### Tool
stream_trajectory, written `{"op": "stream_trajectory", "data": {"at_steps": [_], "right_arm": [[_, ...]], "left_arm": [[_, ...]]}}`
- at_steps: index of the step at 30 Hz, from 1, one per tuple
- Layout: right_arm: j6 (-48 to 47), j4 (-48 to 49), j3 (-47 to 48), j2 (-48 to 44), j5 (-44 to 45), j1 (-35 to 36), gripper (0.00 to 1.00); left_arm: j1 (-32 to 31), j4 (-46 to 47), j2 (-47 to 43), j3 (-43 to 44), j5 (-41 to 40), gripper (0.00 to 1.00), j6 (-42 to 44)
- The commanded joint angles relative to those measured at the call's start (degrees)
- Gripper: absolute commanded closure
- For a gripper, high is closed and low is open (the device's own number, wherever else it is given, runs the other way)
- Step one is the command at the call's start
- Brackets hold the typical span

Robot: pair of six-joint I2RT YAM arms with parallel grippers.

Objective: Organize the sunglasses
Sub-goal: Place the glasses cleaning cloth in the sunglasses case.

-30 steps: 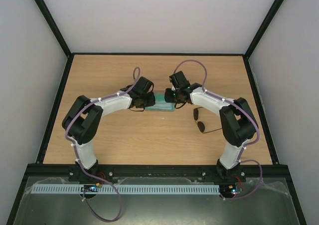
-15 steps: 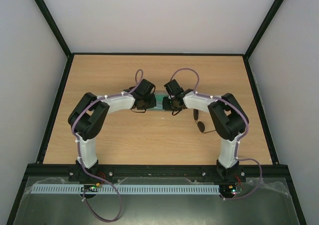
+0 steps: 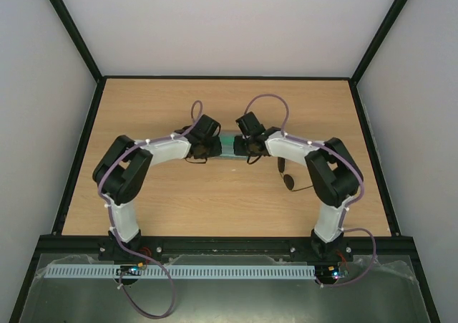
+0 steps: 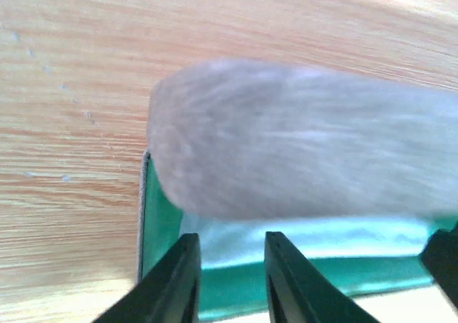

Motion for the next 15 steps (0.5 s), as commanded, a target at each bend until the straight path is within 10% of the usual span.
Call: {"op": "stream_trajectory", "data": {"at_steps": [1,9,11,15], "right_arm": [[0.16,-2.13,2.41,-9.28,3.33,-0.05,0.63],[5.71,-7.26,-2.03,-24.5,8.15,-2.05,0.3],[8.26,-10.66,-4.05,-27.92,10.01,-3.0,0.02],[15.75,-18.41,-8.71,-35.2,15.96,-4.09,0.01]], "left_arm": [[0.25,-3.44,-7.4,0.46,-1.17,0.68,0.31],[0.24,-7.84,-18.68,1.48,0.52,0.36,2.55],[0.24,-8.18,-22.19,0.12,1.61,0.1,3.54],[0.08,-10.28,-28.32,-3.13,4.15,0.01,4.74]]}}
